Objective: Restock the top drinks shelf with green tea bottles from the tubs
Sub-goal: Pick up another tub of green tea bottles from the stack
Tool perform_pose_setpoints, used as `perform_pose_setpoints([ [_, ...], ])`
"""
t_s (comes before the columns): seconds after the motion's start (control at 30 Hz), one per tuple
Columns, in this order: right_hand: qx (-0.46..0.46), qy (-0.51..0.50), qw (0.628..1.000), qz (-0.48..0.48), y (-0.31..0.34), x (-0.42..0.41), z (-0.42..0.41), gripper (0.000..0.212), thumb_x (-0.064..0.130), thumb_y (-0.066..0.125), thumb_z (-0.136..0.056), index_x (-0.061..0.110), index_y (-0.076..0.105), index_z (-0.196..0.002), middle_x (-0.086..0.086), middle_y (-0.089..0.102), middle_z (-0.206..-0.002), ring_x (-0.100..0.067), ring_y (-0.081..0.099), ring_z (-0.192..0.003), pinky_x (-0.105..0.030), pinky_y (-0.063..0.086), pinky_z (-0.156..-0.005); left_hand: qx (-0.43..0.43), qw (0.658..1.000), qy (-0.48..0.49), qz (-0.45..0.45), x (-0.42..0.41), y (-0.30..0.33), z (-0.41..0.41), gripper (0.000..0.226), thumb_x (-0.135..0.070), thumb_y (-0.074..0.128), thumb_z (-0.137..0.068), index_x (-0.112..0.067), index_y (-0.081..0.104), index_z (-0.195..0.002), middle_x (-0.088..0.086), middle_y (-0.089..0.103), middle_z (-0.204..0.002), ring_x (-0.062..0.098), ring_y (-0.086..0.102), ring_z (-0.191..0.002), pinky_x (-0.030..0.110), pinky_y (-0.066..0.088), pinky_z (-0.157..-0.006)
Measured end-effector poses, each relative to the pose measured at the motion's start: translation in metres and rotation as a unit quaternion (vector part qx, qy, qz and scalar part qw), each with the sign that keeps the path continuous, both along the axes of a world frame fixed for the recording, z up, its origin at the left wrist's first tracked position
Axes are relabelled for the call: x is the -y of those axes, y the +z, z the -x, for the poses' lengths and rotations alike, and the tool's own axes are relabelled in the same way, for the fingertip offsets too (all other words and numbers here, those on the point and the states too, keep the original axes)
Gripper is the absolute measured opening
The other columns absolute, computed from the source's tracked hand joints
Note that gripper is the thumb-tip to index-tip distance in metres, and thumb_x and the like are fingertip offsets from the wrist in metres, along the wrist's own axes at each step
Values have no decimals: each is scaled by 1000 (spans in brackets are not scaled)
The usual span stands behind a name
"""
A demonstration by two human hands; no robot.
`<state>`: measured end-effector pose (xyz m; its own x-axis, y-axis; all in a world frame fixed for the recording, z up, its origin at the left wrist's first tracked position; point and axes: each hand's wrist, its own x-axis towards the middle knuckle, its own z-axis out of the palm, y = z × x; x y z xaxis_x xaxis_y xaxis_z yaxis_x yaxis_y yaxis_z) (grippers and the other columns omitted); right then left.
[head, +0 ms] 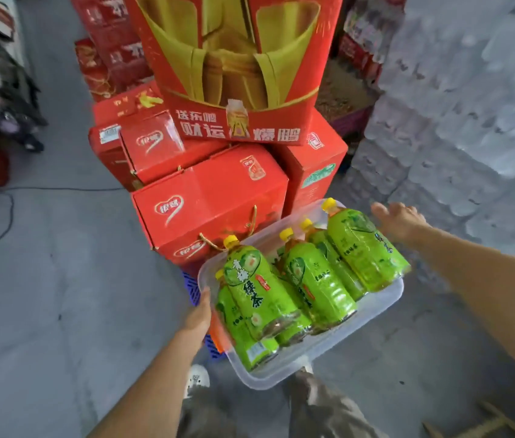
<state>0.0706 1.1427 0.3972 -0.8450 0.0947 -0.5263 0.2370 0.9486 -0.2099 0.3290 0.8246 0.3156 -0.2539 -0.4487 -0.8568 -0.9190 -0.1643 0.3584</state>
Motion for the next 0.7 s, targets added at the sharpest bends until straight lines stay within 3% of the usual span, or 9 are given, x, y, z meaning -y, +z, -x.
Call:
perform_pose_setpoints([
  [0.1,49,-51,996,52,-20,-12,24,82,70,25,-95,6,51,-139,-24,47,-144,-38,45,-132,-45,34,-111,7,994,111,-10,-15,-28,-2,91,-83,29,-89,-7,61,-128,24,67,-119,40,66,-107,55,53,-95],
  [0.23,124,-95,981,113,-47,-15,30,91,78,24,-90,11,41,-149,-14,32,-158,-32,30,-145,-48,22,-120,15,986,168,-5,-24,-12,0,81,-72,35,-96,-4,56,-132,27,65,-120,43,65,-108,58,53,-94],
  [0.37,183,-144,955,184,-118,-31,48,141,110,27,-37,20,45,-145,-10,41,-154,-31,43,-139,-61,27,-115,13,983,182,3,-22,-4,0,78,-67,46,-95,3,56,-127,25,65,-102,39,64,-91,52,54,-87],
  [0.43,169,-162,956,176,-90,-12,38,125,102,29,-58,13,46,-144,-16,44,-150,-36,47,-134,-59,34,-112,7,980,200,1,-21,-3,-2,78,-68,47,-94,2,59,-125,23,65,-94,36,64,-81,50,55,-80],
  [0.5,125,-163,967,150,-74,-2,34,108,88,31,-77,6,44,-145,-21,43,-150,-39,47,-132,-53,35,-112,-1,979,205,-17,-24,0,-1,79,-71,45,-93,-1,58,-128,21,65,-93,36,65,-83,52,56,-82],
  [0.6,153,-153,961,172,-87,-11,40,125,103,26,-56,16,50,-142,-17,46,-149,-37,49,-131,-59,34,-111,-15,981,189,-39,-33,9,5,82,-78,43,-87,-5,54,-123,18,65,-93,36,64,-93,51,54,-92],
  [0.7,205,-138,943,222,-112,-19,44,119,106,28,-49,24,64,-127,-18,64,-129,-36,62,-117,-60,39,-107,-31,987,144,-63,-39,19,3,92,-88,49,-59,-12,58,-111,18,71,-103,37,69,-99,53,54,-97],
])
